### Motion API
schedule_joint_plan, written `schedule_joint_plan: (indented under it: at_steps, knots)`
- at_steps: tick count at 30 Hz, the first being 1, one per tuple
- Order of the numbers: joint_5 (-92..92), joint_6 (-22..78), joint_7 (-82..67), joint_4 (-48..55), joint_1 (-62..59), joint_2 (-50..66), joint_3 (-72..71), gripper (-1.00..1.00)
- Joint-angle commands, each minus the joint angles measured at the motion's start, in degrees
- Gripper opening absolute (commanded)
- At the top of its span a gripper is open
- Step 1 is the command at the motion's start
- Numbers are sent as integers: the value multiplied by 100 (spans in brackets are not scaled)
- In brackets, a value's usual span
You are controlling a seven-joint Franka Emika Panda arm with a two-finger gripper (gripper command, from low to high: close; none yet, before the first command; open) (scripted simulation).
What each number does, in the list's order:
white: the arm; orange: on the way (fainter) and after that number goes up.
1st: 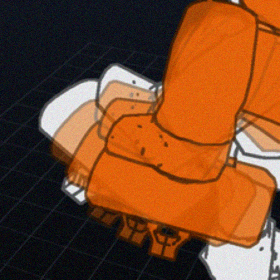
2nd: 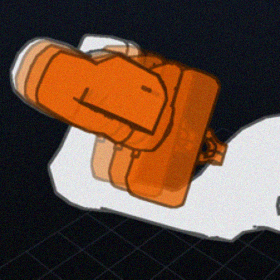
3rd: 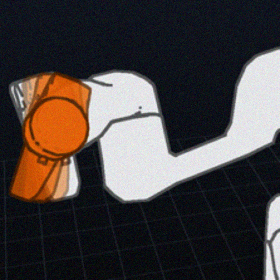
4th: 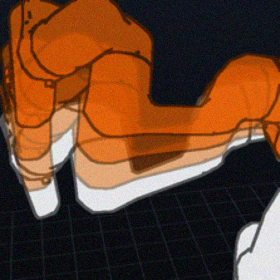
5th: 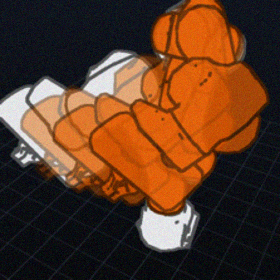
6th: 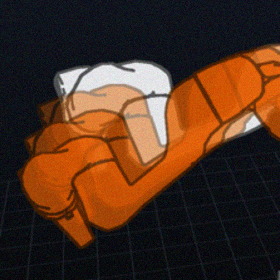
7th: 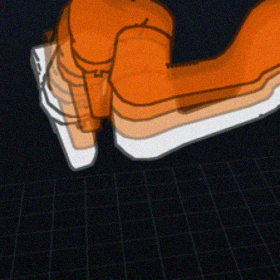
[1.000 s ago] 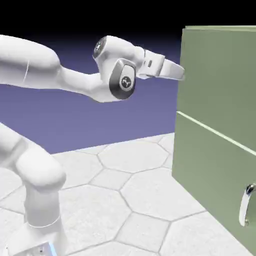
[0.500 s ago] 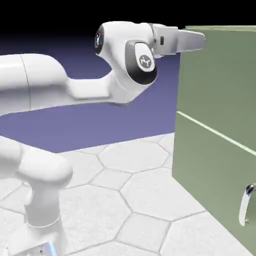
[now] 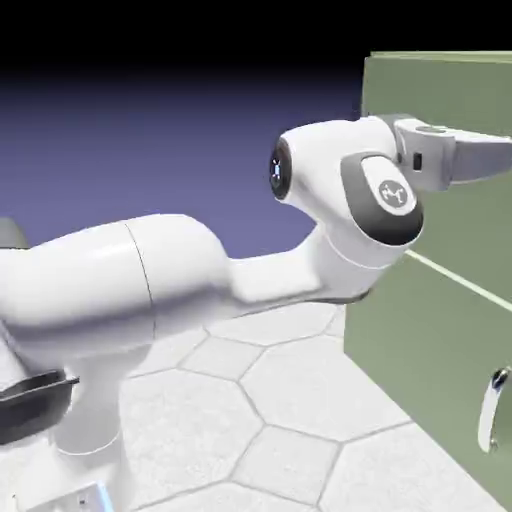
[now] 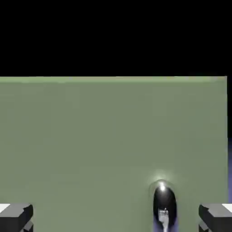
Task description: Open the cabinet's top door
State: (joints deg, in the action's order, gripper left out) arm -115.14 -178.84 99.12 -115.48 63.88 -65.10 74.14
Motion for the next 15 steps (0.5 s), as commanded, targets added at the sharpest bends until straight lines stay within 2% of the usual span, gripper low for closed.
schedule_joint_plan:
  at_steps: [1,4,10,11,15]
  knots:
    - [-250,-11,123,99,137,-70,161,0]
    - [-918,-39,452,363,504,-259,591,0]
    - [-859,91,256,1156,1451,-295,886,0]
    - [-859,91,256,1157,1451,-295,886,-100]
    - [-1441,693,651,534,959,-642,428,-100]
